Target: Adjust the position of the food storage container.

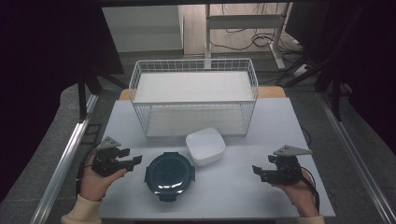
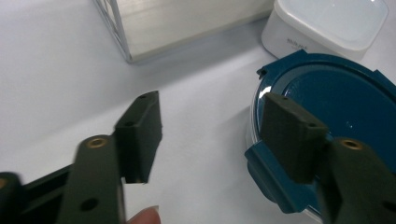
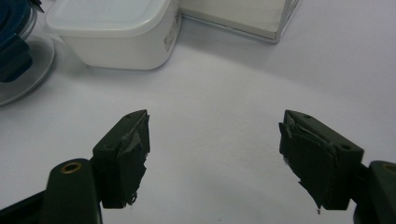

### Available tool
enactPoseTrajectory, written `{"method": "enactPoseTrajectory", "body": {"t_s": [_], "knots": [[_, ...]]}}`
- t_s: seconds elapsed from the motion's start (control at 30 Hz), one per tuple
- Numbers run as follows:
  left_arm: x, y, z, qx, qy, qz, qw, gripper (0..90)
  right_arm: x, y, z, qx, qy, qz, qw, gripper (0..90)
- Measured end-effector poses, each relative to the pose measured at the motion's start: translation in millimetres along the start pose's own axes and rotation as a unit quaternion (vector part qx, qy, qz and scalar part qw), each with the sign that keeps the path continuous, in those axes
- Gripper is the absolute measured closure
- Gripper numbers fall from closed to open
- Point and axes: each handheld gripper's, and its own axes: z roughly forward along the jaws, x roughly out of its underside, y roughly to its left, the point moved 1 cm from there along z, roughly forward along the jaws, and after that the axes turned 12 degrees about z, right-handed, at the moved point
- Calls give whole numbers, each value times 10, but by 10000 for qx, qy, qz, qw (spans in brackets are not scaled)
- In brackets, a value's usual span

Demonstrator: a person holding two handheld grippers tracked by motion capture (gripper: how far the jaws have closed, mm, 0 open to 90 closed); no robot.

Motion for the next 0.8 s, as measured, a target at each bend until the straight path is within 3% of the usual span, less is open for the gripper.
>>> {"method": "enactPoseTrajectory", "body": {"t_s": [0.13, 0.23, 0.3, 0.47, 0.53, 0.8], "knots": [[-27, 52, 160, 262, 244, 49, 9993, 517, 5, 4, 25, 28, 43, 3, 10000, 240], [-39, 76, 234, 311, 395, 98, 9987, 553, 6, 9, 30, 29, 48, -14, 10000, 240], [-33, 112, 319, 415, 559, 126, 9975, 652, 5, 17, 24, 27, 46, -34, 10000, 240], [-46, 111, 402, 579, 652, 128, 9961, 803, 7, -3, 29, 49, 43, 5, 10000, 240], [-77, 84, 465, 719, 725, 269, 9944, 841, 14, -8, 40, 65, 63, -1, 10000, 240], [-114, 39, 528, 993, 726, 386, 9916, 900, 9, -16, 29, 92, 50, 2, 9999, 240]]}}
